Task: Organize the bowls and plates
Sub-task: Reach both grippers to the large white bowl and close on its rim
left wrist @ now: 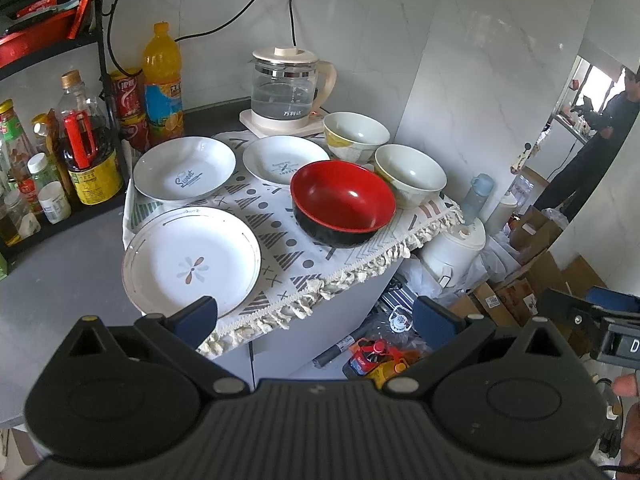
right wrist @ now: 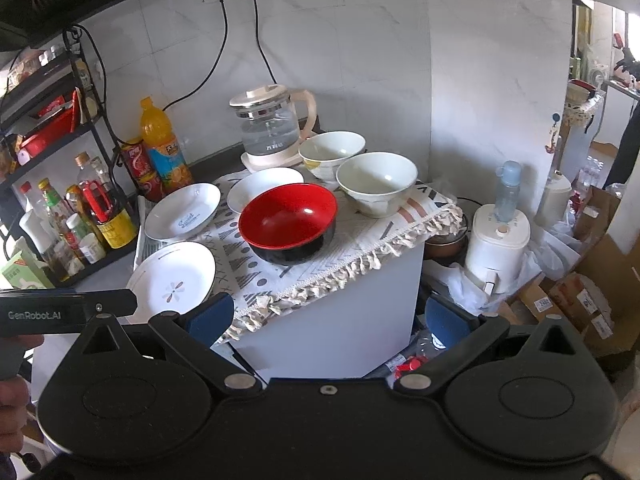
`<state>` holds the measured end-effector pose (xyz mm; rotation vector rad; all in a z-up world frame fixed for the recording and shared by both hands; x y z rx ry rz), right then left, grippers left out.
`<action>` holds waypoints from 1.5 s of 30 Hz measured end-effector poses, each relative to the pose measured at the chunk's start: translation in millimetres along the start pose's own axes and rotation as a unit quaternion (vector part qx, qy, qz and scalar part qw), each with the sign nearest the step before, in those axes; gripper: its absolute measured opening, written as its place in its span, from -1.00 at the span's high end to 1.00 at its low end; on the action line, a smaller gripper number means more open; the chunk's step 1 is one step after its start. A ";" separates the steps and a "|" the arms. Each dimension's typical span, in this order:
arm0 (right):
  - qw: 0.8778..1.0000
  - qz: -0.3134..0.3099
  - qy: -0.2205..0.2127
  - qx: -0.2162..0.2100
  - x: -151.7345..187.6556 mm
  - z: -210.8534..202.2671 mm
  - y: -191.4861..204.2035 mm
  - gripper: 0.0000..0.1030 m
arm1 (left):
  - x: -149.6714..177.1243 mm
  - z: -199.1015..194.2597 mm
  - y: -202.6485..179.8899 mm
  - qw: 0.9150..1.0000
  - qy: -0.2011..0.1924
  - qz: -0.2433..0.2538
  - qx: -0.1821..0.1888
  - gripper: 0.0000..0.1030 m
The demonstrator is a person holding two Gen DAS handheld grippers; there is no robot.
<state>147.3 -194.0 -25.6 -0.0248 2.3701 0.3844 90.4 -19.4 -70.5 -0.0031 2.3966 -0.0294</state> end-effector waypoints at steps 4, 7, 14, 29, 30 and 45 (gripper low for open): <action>1.000 0.001 0.001 -0.001 -7.0 9.4 1.3 -1.00 | -9.6 14.2 3.0 1.000 0.004 -0.002 0.001 -0.99; 1.000 0.007 0.004 0.002 -13.9 20.2 -0.7 -1.00 | -18.9 27.3 5.4 1.000 0.008 -0.003 0.004 -0.99; 1.000 0.021 0.007 0.008 -35.5 48.2 -3.0 -0.98 | -48.2 57.6 10.4 1.000 0.012 0.001 0.015 -0.99; 0.996 0.076 0.016 0.032 -71.3 112.9 -22.8 -0.67 | -116.6 139.2 9.8 0.998 0.015 0.011 0.057 -0.95; 0.996 0.078 0.016 0.034 -73.1 116.2 -23.3 -0.63 | -121.2 145.1 9.3 0.998 0.015 0.013 0.060 -0.95; 0.988 0.138 0.016 0.068 -100.1 168.5 -40.6 -0.47 | -176.8 214.4 -6.2 0.992 0.021 0.040 0.114 -0.85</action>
Point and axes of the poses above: each gripper's, at about its wrist camera, not at the fingertips, and z roughly the way its jaws point, y to its left, x to its underside, the point moved 10 cm from there along z, roughly the way its jaws point, and after that the axes turned 11 degrees about z, right-handed, at the moved point
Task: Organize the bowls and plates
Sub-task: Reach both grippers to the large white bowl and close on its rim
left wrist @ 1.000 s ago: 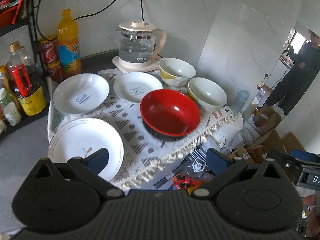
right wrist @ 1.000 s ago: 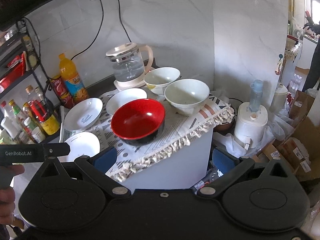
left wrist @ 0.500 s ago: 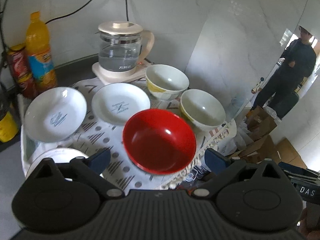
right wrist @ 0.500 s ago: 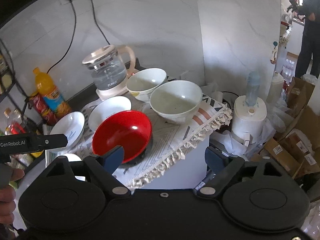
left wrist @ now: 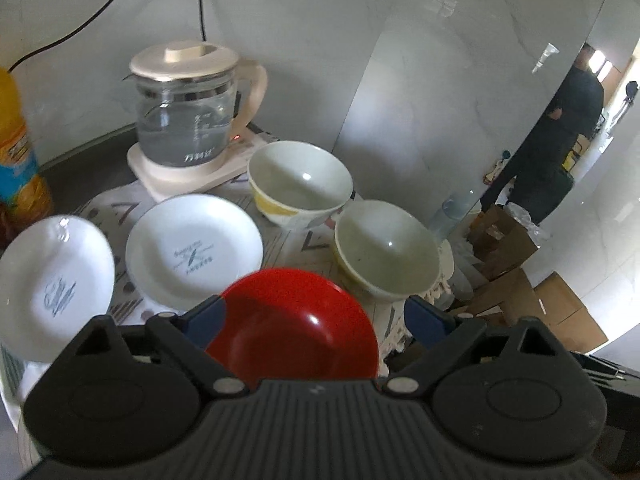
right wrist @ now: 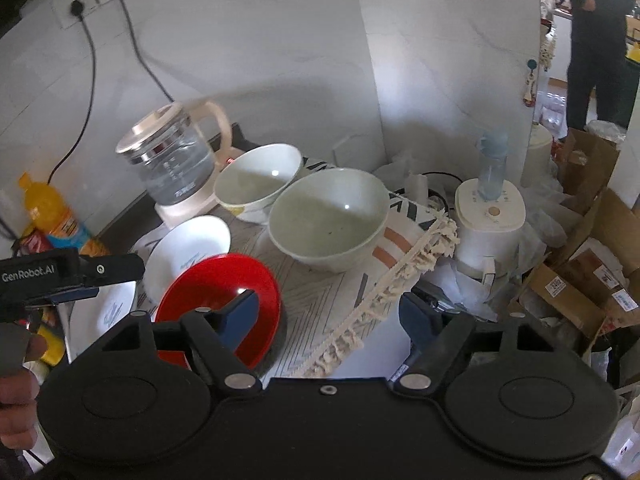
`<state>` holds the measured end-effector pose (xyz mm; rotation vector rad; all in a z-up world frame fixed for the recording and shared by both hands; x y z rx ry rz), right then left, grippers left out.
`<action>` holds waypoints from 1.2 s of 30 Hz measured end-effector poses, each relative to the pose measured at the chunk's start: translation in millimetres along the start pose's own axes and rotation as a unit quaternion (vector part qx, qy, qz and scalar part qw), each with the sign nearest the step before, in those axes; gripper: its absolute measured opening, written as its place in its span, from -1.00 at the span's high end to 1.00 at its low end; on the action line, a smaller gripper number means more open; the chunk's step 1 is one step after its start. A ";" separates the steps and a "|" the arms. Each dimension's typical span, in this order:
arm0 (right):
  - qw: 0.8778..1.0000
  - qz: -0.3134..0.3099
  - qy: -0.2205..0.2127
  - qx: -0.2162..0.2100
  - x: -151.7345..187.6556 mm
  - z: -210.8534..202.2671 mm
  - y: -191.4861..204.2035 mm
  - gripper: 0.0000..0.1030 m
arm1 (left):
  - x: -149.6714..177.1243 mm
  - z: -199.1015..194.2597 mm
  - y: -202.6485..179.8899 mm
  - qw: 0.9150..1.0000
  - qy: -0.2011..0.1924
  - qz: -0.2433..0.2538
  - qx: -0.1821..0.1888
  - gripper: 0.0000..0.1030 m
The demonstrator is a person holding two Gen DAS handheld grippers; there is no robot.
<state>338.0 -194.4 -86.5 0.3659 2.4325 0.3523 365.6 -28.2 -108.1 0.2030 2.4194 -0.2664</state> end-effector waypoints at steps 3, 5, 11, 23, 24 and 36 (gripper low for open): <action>1.000 0.017 0.006 0.004 -5.7 12.1 -5.2 -0.42 | -9.1 10.4 -0.2 1.000 0.004 0.000 0.003 -0.82; 1.000 0.021 0.008 0.005 -9.9 19.1 -7.4 -0.40 | -14.4 16.8 -1.2 1.000 0.004 0.000 0.007 -0.81; 1.000 0.021 0.014 0.005 -23.1 39.8 -11.4 -0.35 | -26.4 40.4 -2.9 1.000 0.012 -0.007 0.004 -0.75; 0.998 0.002 0.060 -0.002 -43.1 97.7 -26.0 -0.29 | -38.3 101.4 -12.6 0.998 0.033 -0.040 -0.017 -0.63; 0.998 0.000 0.064 0.000 -43.9 102.5 -28.5 -0.26 | -38.3 106.6 -13.0 0.998 0.036 -0.046 -0.018 -0.62; 0.994 0.001 0.110 -0.007 -51.6 152.0 -48.8 -0.09 | -37.5 155.9 -11.8 0.994 0.058 -0.079 -0.039 -0.49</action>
Point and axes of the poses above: each gripper's, at about its wrist camera, not at the fingertips, and z roughly the way its jaws point, y to its left, x to its underside, the point moved 10 cm from there along z, roughly the way its jaws point, and after that the axes turned 11 degrees about z, right-handed, at the moved point
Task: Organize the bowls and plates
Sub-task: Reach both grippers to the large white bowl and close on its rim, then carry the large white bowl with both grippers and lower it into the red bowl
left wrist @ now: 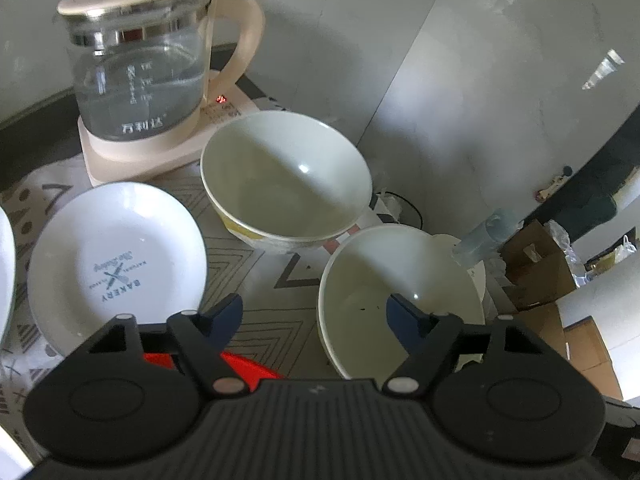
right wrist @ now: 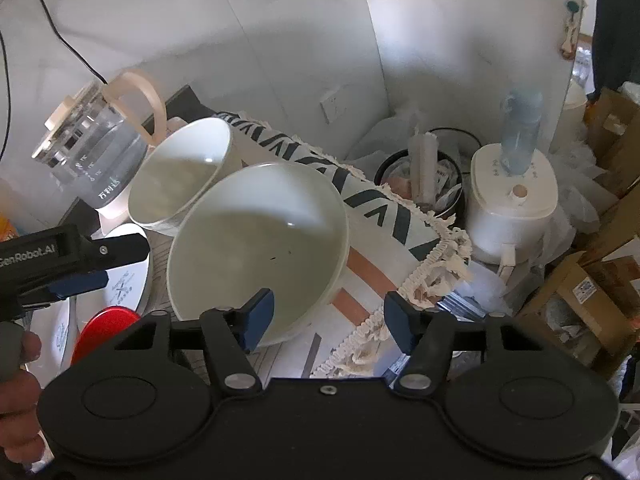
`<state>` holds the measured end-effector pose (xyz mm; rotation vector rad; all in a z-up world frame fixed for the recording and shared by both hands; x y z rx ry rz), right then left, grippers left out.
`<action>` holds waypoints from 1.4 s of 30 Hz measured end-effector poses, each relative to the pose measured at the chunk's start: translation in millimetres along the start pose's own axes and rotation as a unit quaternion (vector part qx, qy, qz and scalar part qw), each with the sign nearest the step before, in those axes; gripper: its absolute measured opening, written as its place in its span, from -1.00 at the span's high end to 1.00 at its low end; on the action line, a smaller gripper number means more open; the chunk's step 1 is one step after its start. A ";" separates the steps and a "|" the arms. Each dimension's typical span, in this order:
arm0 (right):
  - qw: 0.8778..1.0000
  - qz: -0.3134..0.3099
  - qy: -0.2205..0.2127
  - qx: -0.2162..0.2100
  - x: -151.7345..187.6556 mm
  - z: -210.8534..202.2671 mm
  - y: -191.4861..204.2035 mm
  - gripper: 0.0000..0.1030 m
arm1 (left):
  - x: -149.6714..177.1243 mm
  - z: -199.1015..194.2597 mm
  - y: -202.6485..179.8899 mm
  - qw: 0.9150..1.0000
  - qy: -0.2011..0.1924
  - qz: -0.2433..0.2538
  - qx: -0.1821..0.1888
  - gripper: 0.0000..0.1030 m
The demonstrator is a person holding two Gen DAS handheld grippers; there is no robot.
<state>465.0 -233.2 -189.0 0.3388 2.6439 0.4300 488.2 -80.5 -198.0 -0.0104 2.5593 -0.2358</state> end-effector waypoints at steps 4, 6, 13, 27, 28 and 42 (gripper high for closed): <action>1.000 -0.007 0.015 -0.007 -3.6 12.7 0.2 -0.01 | 0.9 14.7 2.6 1.000 0.009 -0.015 -0.003 -0.38; 1.000 -0.010 0.023 -0.008 -5.0 18.1 -0.2 0.05 | 1.4 21.8 3.5 1.000 0.014 -0.023 -0.004 -0.31; 0.999 -0.014 0.050 -0.016 -8.3 36.2 -2.1 0.30 | 5.1 40.0 6.4 0.999 0.028 -0.045 -0.007 -0.07; 0.998 -0.026 0.053 -0.019 -18.5 42.4 3.6 0.67 | 5.6 48.8 -5.0 0.996 0.040 -0.072 0.029 0.78; 0.998 -0.026 0.051 -0.019 -19.8 40.2 4.1 0.67 | 5.5 46.4 -5.4 0.996 0.038 -0.072 0.031 0.78; 0.999 -0.040 -0.016 -0.033 -26.3 -19.0 41.0 0.67 | -3.6 -23.3 7.7 0.995 -0.023 -0.074 0.056 0.78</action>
Point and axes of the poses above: each gripper's, at about its wrist camera, not at the fingertips, and z roughly the way its jaws point, y to its left, x to its underside, the point moved 10 cm from there along z, roughly the way its jaws point, and after that the axes turned 11 degrees about z, right-handed, at the moved point
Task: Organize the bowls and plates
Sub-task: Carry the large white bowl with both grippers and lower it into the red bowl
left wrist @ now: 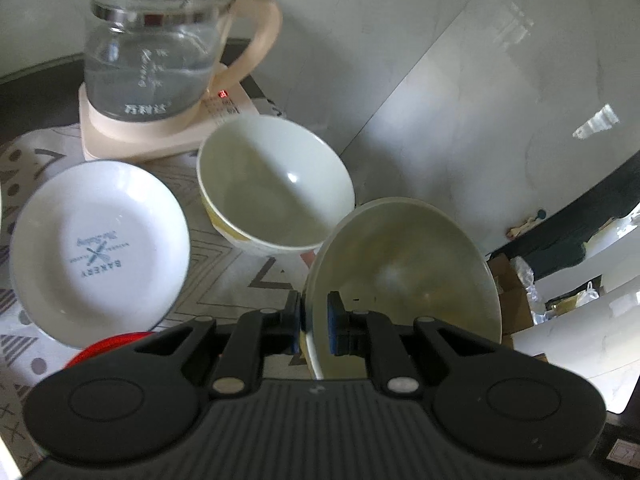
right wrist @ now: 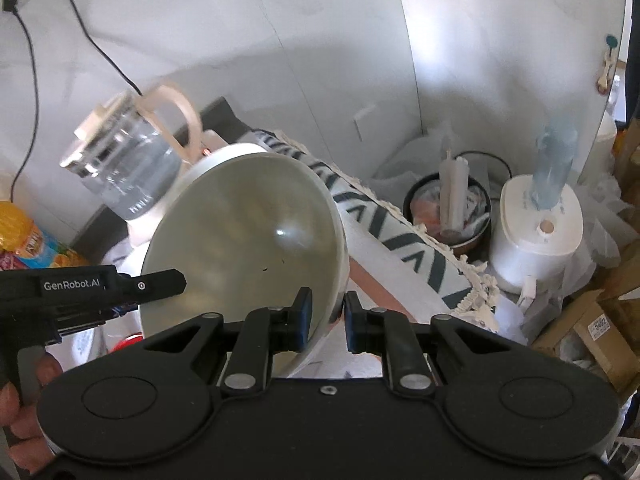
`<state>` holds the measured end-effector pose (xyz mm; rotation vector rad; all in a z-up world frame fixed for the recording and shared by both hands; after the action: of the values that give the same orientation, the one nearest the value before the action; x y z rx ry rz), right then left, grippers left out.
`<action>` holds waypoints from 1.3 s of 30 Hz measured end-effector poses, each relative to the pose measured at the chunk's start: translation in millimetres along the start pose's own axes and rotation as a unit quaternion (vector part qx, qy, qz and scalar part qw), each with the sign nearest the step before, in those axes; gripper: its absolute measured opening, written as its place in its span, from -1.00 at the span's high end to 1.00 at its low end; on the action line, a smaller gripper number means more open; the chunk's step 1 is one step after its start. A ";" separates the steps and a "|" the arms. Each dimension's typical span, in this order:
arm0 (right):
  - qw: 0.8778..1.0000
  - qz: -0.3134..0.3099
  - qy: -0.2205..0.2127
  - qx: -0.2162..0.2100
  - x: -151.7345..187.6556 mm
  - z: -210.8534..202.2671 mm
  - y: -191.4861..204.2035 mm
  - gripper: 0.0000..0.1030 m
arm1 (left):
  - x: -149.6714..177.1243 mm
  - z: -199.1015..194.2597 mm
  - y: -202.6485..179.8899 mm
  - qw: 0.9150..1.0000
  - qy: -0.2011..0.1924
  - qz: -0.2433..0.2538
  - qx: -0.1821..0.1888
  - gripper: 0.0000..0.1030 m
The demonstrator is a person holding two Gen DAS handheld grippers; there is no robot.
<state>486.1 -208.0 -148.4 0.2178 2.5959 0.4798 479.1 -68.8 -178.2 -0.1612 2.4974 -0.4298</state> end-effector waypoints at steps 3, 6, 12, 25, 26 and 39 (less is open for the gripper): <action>1.000 -0.005 -0.006 -0.002 4.2 -8.0 11.4 0.67 | 2.1 -13.0 5.5 1.000 -0.008 -0.003 0.000 0.78; 1.000 -0.007 -0.010 -0.006 11.5 -14.5 21.4 0.67 | 4.7 -26.6 12.1 1.000 -0.016 -0.005 -0.001 0.78; 1.000 -0.017 -0.015 -0.013 26.5 -25.5 41.4 0.67 | 16.3 -51.8 29.4 1.000 -0.024 -0.012 -0.005 0.78; 0.999 -0.041 -0.005 -0.019 68.6 -32.7 79.6 0.67 | 40.9 -89.8 69.9 0.999 -0.027 -0.027 -0.016 0.78; 0.999 -0.042 -0.004 -0.019 72.0 -32.8 81.7 0.67 | 42.8 -91.6 72.2 0.999 -0.026 -0.027 -0.016 0.78; 0.998 -0.052 0.017 -0.004 109.1 -29.1 93.2 0.67 | 73.2 -98.4 95.9 0.999 0.003 -0.036 -0.018 0.78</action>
<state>383.2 -104.5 -137.3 0.0721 2.6234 0.4595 360.8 32.4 -174.1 -0.2645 2.5112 -0.4152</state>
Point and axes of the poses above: each gripper's, at about its wrist camera, not at the fingertips, and z roughly the way its jaws point, y to its left, x to its underside, the point moved 10 cm from there along z, roughly the way its jaws point, and after that the axes turned 11 degrees about z, right-handed, at the moved point
